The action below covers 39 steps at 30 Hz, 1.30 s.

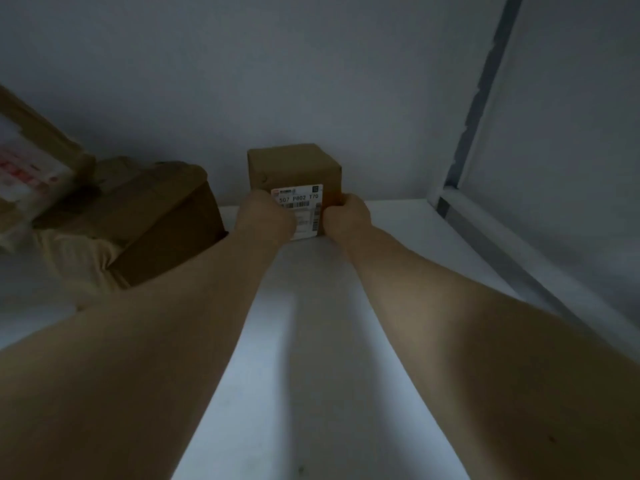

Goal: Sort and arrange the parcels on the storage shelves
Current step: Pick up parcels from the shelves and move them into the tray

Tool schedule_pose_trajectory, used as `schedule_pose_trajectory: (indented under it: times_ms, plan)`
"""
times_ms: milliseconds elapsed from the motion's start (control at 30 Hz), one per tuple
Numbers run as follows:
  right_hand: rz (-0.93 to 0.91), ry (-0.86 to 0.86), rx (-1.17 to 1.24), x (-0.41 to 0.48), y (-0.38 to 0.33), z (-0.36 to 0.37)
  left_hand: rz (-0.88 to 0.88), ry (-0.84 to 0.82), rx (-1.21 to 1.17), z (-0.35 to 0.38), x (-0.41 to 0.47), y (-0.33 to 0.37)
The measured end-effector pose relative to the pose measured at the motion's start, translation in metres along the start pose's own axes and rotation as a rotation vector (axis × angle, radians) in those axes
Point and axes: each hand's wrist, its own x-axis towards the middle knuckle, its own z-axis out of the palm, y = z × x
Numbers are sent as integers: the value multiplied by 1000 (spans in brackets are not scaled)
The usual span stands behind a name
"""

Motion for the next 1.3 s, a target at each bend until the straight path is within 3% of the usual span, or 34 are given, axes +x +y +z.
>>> schedule_pose_trajectory:
  times_ms: [100, 467, 667, 967, 1300]
  plan:
    - [43, 40, 1, -33, 5, -12, 21, -47, 77, -12, -36, 4]
    - [236, 153, 80, -199, 4, -60, 66, -244, 4, -64, -193, 1]
    - [263, 135, 66, -276, -7, -82, 108, -305, -13, -85, -252, -6]
    - [270, 72, 62, -327, -5, -95, -22, -306, -94, -92, -293, -17]
    - [273, 58, 87, -338, -9, -115, -303, -389, -728, -94, -302, -17]
